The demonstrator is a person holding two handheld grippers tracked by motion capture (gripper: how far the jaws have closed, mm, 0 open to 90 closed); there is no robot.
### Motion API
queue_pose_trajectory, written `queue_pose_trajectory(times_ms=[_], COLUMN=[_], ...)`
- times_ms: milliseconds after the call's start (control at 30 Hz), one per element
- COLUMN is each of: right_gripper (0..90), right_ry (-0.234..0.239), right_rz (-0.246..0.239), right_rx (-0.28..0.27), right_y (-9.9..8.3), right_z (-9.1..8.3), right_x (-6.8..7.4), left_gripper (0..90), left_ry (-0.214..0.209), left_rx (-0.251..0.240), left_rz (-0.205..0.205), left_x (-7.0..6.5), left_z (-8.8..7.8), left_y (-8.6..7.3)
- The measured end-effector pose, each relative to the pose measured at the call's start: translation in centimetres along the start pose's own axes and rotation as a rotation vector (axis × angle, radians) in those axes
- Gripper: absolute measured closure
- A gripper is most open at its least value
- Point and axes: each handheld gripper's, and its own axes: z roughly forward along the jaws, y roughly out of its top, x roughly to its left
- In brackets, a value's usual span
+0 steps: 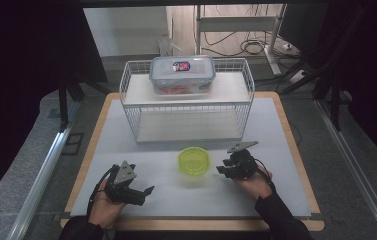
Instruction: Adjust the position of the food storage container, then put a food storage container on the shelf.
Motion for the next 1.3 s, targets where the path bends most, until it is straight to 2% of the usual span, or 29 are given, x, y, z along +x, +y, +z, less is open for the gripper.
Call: queue_pose_trajectory(times_ms=[100, 200, 367, 400, 433, 467, 567, 700, 867, 967, 1067, 1100, 1300], right_gripper=[46.1, 42.0, 35.4, 35.4, 35.4, 35.0, 35.3, 38.4, 41.7, 45.0, 46.7, 48.8, 53.4], right_ry=[-0.019, -0.025, -0.017, -0.001, -0.001, 0.027, 0.028, 0.044, 0.1, 0.155, 0.176, 0.213, 0.259], right_rz=[-0.011, -0.012, 0.015, 0.039, 0.039, 0.051, 0.047, 0.067, 0.13, 0.166, 0.177, 0.2, 0.258], right_rx=[-0.007, -0.017, -0.035, -0.037, -0.037, -0.044, -0.05, -0.082, -0.132, -0.15, -0.146, -0.137, -0.101], right_y=[-0.3, -0.3, -0.1, 0.0, 0.0, 0.0, 0.1, 0.4, 1.1, 2.0, 2.3, 2.6, 3.2], right_z=[-0.6, -0.8, -1.1, -1.3, -1.3, -1.5, -1.6, -2.0, -2.2, -1.7, -1.3, -0.8, 0.7], right_x=[0.2, 0.2, 0.1, 0.0, 0.0, -0.2, -0.2, -0.2, -0.2, -0.2, -0.2, -0.4, -0.8], left_gripper=[2.7, 2.7, 2.7, 2.7, 2.7, 2.7, 2.7, 2.7, 2.7, 2.7, 2.7, 2.7, 2.7], left_ry=[0.0, -0.002, -0.001, -0.002, -0.002, -0.003, -0.002, -0.001, -0.001, -0.002, -0.003, -0.004, -0.007], left_rx=[0.002, 0.006, 0.006, 0.006, 0.006, 0.006, 0.004, 0.005, 0.008, 0.009, 0.008, 0.009, 0.012], left_rz=[0.002, 0.007, 0.007, 0.007, 0.006, 0.006, 0.008, 0.008, 0.012, 0.014, 0.013, 0.013, 0.018], left_x=[0.0, 0.0, 0.0, 0.0, 0.0, 0.0, -0.1, -0.1, -0.1, -0.1, -0.1, -0.1, -0.2], left_z=[0.1, 0.1, 0.2, 0.2, 0.2, 0.2, 0.2, 0.2, 0.3, 0.3, 0.3, 0.4, 0.4], left_y=[0.0, 0.0, 0.0, 0.0, 0.0, 0.0, 0.0, 0.0, 0.0, 0.0, 0.0, 0.0, 0.0])
